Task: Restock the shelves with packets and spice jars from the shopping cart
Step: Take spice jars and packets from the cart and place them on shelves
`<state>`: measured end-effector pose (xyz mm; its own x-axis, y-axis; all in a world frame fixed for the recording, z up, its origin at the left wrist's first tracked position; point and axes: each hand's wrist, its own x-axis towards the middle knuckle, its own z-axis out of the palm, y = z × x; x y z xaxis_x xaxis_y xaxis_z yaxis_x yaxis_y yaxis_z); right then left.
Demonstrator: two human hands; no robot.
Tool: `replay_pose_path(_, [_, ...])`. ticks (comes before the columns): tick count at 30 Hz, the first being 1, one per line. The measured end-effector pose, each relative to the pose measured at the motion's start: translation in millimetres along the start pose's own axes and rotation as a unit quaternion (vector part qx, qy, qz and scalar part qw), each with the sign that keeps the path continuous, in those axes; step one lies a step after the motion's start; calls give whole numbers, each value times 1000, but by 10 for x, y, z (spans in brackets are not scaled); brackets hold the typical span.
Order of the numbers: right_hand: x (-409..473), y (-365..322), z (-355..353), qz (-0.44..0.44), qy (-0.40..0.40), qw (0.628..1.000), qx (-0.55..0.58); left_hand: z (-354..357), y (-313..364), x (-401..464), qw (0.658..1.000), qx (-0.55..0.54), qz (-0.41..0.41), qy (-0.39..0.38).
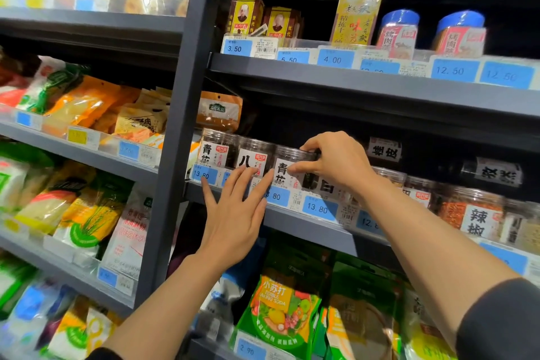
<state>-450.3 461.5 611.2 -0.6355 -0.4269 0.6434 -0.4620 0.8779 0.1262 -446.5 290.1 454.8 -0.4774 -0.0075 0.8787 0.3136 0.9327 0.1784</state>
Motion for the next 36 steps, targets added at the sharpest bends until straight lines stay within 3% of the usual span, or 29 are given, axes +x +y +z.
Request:
replay_pose_path(5, [-89,20,-16,-26,11,999,-33,-206,97,-15,997,-12,-29,-76])
replay_pose_path(8, [-261,-87,65,-82,122,989,-15,-395,172,-206,996,-22,-32,-85])
replay_pose_path(10, [-460,-252,183,-160,209,963,63,-545,186,-467,995,-28,-60,-71])
replay_pose_path(12, [-748,-509,403,-235,246,931,133,-735,151,-859,994,-24,-107,-30])
replay_pose_path(15, [-1297,-1030,866,-280,155,917,239,-1105,140,-1676,973,18,-229,-36])
replay_pose_path(17, [-1718,-1435,1160,-289,19,906,310,-1403,155,-2289,945,54,-314,-73])
replay_pose_path(20, [-2295,-2022,1451,-296,-185,865,360,-1920,94,-3184,885,127,-432,-122])
replay_pose_path(22, [-2619,-2372,1559,-299,-261,830,393,-2302,80,-3665,841,163,-497,-136])
replay_pose_path(27, [-2930,-3199,1816,-332,-344,776,411,-2968,-56,-4402,779,219,-580,-98])
replay_pose_path(32, [-2800,-4074,2235,-323,-366,755,438,-3163,-782,-4726,771,220,-591,-85])
replay_pose_path(36, [-2734,-4722,2740,-321,-420,738,419,-3192,-1606,-4934,745,194,-628,-117])
